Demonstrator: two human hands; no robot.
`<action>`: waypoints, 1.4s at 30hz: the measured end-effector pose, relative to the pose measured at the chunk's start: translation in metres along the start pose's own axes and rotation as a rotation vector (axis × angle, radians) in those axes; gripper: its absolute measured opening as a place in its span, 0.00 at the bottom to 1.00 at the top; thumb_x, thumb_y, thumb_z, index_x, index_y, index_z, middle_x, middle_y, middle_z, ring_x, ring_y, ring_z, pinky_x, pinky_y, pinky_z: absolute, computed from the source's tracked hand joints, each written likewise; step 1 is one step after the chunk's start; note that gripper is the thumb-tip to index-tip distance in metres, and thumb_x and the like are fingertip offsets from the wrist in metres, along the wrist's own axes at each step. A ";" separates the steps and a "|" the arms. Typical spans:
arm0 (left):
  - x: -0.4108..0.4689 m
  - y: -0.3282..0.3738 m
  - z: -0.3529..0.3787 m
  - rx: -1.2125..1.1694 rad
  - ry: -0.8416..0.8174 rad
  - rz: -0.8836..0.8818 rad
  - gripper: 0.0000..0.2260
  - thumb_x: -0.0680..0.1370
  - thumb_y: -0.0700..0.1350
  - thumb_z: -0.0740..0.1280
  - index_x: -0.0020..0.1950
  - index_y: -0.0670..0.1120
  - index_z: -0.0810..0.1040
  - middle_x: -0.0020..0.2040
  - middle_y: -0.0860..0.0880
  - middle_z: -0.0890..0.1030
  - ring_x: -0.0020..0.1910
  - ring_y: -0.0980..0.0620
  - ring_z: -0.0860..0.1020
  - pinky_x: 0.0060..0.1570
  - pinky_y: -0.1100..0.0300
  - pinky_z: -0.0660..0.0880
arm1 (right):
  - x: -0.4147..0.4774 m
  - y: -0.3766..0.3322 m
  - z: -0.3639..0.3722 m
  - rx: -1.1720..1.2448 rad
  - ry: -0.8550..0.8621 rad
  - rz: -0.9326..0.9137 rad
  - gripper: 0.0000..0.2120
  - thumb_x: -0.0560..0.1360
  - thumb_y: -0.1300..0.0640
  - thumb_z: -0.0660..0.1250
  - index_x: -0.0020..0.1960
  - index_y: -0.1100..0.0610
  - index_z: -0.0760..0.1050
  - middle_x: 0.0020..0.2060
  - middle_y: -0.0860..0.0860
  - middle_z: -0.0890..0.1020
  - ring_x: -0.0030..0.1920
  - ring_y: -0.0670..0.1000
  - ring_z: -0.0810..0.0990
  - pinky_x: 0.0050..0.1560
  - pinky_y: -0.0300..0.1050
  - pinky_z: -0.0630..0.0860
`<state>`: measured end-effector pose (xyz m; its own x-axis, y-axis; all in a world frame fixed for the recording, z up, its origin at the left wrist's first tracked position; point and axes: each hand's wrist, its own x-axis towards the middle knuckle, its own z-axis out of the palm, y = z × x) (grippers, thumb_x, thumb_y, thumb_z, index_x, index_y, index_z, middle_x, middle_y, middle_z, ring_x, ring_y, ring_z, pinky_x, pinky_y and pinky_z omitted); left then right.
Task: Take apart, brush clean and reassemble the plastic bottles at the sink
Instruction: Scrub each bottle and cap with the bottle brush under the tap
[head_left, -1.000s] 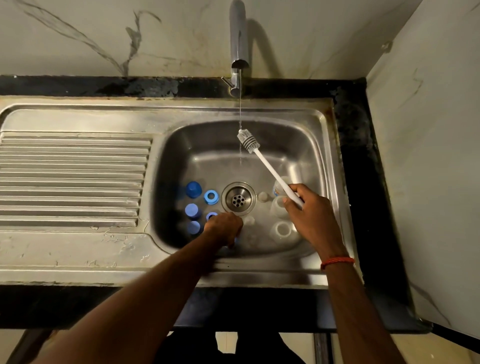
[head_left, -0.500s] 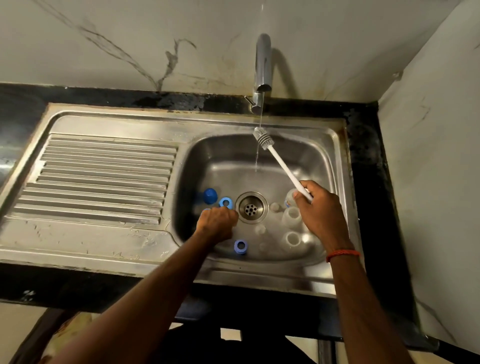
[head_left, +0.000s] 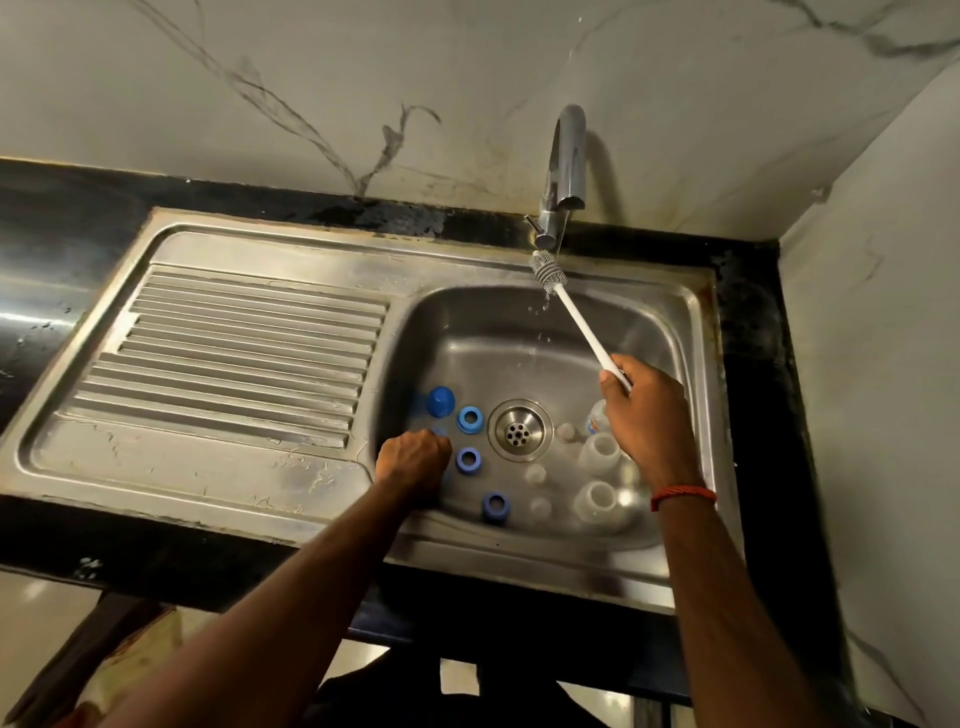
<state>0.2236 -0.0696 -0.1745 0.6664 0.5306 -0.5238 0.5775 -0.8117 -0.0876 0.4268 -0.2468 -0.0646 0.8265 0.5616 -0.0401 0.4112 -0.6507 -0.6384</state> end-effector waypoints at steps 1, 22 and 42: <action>0.000 0.000 0.002 -0.011 -0.003 -0.009 0.17 0.81 0.51 0.67 0.68 0.46 0.73 0.60 0.46 0.81 0.57 0.44 0.81 0.55 0.50 0.79 | 0.000 0.000 0.000 0.004 0.001 0.001 0.09 0.81 0.52 0.62 0.56 0.52 0.79 0.41 0.51 0.82 0.39 0.52 0.78 0.38 0.44 0.70; 0.006 0.003 -0.001 -0.035 0.019 -0.081 0.14 0.79 0.52 0.67 0.64 0.53 0.75 0.57 0.49 0.80 0.54 0.47 0.81 0.51 0.53 0.78 | 0.004 -0.001 0.001 0.027 0.015 -0.014 0.08 0.80 0.52 0.64 0.55 0.53 0.80 0.36 0.48 0.80 0.34 0.44 0.77 0.34 0.39 0.70; 0.011 0.013 -0.002 0.017 -0.062 0.012 0.15 0.82 0.46 0.64 0.69 0.50 0.73 0.67 0.46 0.75 0.64 0.45 0.77 0.57 0.50 0.76 | -0.020 -0.006 -0.003 0.104 0.036 -0.002 0.08 0.79 0.56 0.67 0.56 0.53 0.82 0.36 0.45 0.81 0.38 0.40 0.78 0.41 0.38 0.75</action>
<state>0.2389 -0.0740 -0.1796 0.6426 0.5048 -0.5763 0.5609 -0.8224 -0.0950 0.4092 -0.2552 -0.0578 0.8394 0.5433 -0.0122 0.3728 -0.5920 -0.7146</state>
